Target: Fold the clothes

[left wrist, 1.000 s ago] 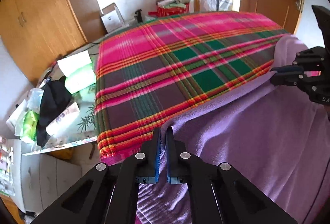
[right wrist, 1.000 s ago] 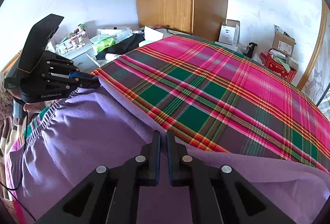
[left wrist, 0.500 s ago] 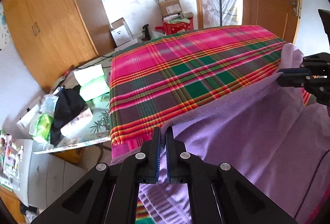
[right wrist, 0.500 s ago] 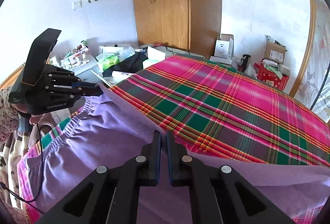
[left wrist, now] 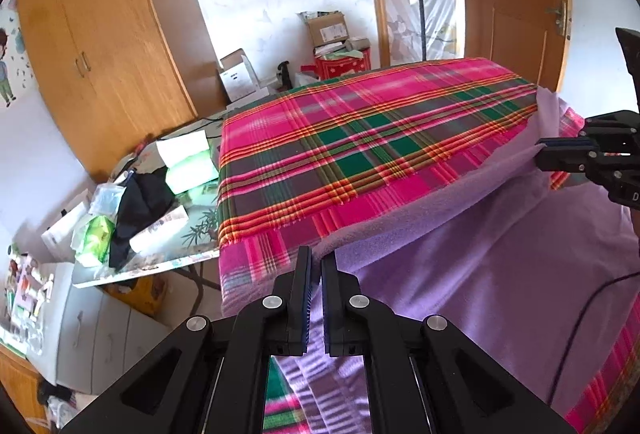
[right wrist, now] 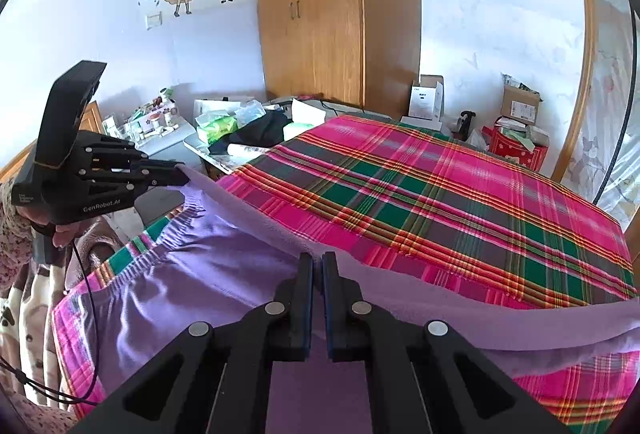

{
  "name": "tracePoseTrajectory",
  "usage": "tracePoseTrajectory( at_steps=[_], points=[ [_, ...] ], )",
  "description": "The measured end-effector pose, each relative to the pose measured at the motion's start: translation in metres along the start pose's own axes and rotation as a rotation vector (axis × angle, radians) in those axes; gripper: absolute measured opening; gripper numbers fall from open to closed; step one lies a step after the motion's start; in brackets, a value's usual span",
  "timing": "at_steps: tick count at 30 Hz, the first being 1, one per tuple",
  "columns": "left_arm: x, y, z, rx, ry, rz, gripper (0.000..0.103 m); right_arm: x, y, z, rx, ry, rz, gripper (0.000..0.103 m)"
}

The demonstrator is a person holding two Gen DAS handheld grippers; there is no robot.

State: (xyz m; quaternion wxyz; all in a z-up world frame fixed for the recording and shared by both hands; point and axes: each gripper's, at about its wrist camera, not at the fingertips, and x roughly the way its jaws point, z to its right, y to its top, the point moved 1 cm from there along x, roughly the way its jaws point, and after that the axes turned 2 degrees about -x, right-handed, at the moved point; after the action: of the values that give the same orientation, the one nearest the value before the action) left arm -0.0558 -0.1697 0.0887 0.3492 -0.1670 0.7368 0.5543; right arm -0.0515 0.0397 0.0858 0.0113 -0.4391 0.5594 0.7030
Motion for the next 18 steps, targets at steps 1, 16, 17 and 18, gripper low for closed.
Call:
tracePoseTrajectory(
  at_steps=[1,16,17,18],
  points=[
    [-0.003,-0.002,0.001,-0.001,0.001,0.004,0.004,-0.004,-0.001,-0.002,0.001,-0.001,0.004,0.005],
    [-0.056,-0.027,0.015,-0.023,0.024,0.07,0.004,-0.056,-0.009,-0.042,-0.057,-0.041,0.059,0.004],
    [-0.059,-0.028,0.015,-0.023,0.026,0.072,0.004,-0.059,-0.01,-0.044,-0.058,-0.042,0.062,0.004],
    [-0.062,-0.029,0.016,-0.023,0.026,0.076,0.004,-0.062,-0.011,-0.046,-0.057,-0.043,0.066,0.004]
  ],
)
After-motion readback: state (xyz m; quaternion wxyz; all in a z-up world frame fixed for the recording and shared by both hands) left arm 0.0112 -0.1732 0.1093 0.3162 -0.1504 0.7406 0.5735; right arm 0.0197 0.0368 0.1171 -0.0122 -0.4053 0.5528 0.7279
